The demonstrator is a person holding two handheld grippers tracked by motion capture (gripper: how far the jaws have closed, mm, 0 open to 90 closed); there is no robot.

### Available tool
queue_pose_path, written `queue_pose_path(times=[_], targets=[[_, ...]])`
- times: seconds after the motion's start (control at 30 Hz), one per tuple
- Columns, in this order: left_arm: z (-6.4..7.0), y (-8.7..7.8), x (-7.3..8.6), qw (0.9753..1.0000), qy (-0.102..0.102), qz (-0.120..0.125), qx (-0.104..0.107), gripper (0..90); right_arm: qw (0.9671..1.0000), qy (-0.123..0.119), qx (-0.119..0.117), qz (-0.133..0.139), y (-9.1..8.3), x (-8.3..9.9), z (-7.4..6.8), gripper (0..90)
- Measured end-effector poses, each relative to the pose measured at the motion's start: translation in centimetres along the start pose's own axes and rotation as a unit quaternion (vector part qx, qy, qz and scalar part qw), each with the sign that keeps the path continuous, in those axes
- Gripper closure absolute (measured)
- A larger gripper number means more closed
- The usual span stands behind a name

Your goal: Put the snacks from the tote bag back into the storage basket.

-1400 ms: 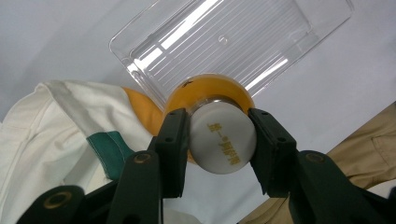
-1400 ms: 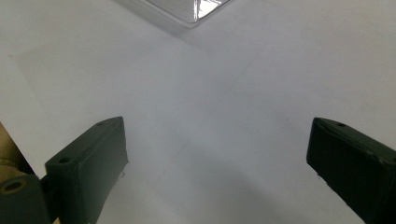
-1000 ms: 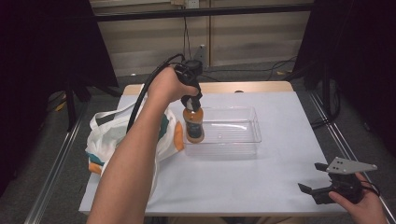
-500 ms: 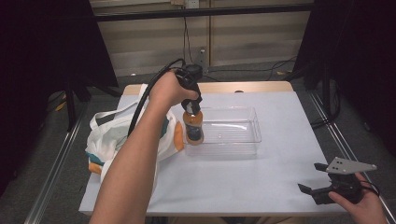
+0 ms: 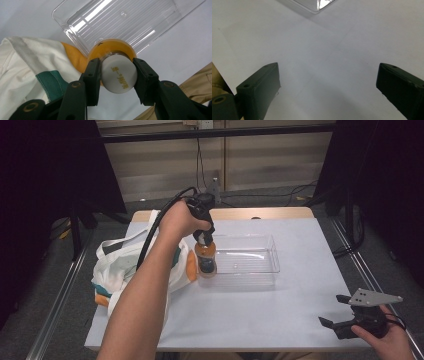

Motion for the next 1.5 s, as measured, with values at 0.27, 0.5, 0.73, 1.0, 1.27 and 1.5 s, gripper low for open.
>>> queue_pose_path(times=[0.27,0.5,0.73,1.0,1.27,1.5], targets=[[-0.1,0.8,0.2,1.0,-0.001,-0.007,0.002,59.4,1.0,0.0,0.0,0.0,0.0,0.0,0.0,4.9],[0.1,1.2,0.3,1.0,-0.002,-0.005,0.002,59.4,1.0,-0.001,0.0,-0.001,0.0,0.0,0.0,4.9],[0.1,1.7,0.5,1.0,-0.003,-0.009,-0.002,59.4,1.0,-0.001,-0.002,0.0,0.0,0.0,0.0,4.9],[0.0,2.2,0.7,0.9999,-0.003,-0.011,0.0,59.4,1.0,-0.002,-0.001,-0.001,0.0,0.0,-0.1,4.9],[0.1,2.5,0.6,0.9999,-0.003,-0.015,-0.001,59.4,1.0,-0.002,0.0,0.0,0.0,0.0,0.0,4.9],[0.2,2.7,0.6,0.9998,-0.003,-0.017,-0.002,59.4,1.0,-0.002,-0.001,0.0,0.0,0.0,0.0,4.9]])
Point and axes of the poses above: each handheld gripper's, and its own axes: y roughly forward along the jaws, x roughly out of its underside, z roughly to its right, the point moved 7 cm from there along y, roughly forward along the jaws, and after that the axes turned 9 degrees about y, right-handed, at the moved point
